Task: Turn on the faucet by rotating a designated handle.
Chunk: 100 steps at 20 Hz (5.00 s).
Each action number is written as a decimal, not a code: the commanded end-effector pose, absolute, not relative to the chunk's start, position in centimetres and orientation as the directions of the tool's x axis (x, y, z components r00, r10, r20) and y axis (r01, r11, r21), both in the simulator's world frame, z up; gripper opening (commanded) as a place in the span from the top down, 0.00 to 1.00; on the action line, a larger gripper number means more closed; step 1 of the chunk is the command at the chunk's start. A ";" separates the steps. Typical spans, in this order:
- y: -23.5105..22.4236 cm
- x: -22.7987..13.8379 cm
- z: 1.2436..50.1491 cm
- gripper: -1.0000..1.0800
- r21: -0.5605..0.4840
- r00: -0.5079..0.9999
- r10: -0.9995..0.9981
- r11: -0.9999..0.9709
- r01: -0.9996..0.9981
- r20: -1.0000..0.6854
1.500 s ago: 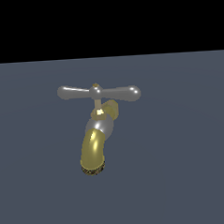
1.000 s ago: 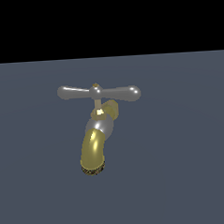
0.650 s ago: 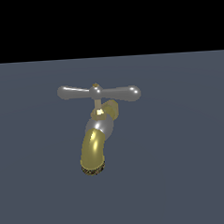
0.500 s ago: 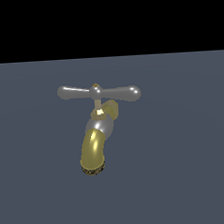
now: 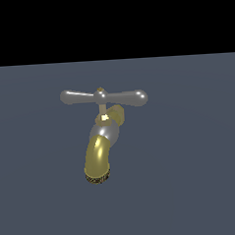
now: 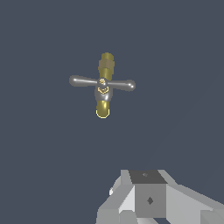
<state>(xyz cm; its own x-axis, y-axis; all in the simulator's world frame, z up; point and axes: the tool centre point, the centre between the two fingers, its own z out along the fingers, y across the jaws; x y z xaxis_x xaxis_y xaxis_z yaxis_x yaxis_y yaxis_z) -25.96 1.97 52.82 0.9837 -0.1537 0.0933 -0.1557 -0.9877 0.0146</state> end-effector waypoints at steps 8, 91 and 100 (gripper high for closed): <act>6.9 -25.7 55.5 1.00 -0.052 0.907 -0.379 -0.925 -0.376 0.184; 14.7 -4.5 19.8 1.00 0.000 -0.260 -0.966 0.260 -0.966 0.000; 15.7 -7.2 19.8 1.00 0.000 -0.260 -0.966 0.260 -0.966 0.000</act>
<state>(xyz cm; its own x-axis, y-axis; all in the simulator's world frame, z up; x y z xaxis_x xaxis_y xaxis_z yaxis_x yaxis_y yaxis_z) -6.42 15.04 19.83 -0.1713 -0.9852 -0.0033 -0.9852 0.1713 -0.0044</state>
